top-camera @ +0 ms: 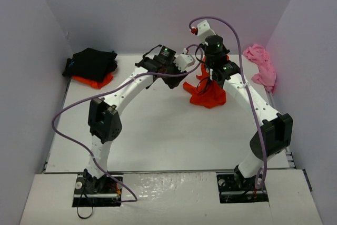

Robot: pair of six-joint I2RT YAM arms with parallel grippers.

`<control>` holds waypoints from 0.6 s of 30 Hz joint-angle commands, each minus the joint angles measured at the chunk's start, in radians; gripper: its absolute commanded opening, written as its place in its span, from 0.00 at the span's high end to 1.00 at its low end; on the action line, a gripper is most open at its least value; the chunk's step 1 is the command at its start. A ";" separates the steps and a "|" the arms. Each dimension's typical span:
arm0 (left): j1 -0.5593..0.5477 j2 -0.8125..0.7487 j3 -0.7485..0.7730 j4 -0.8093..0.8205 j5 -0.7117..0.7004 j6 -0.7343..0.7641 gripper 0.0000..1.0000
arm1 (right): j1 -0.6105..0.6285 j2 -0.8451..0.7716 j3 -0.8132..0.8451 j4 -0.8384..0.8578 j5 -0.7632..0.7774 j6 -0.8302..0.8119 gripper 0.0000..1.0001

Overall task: Fold and stack the t-shirts
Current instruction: Flatten the tshirt out

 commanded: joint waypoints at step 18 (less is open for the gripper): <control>-0.045 0.366 0.447 0.031 0.010 -0.257 0.53 | -0.099 -0.090 0.021 0.048 0.044 0.044 1.00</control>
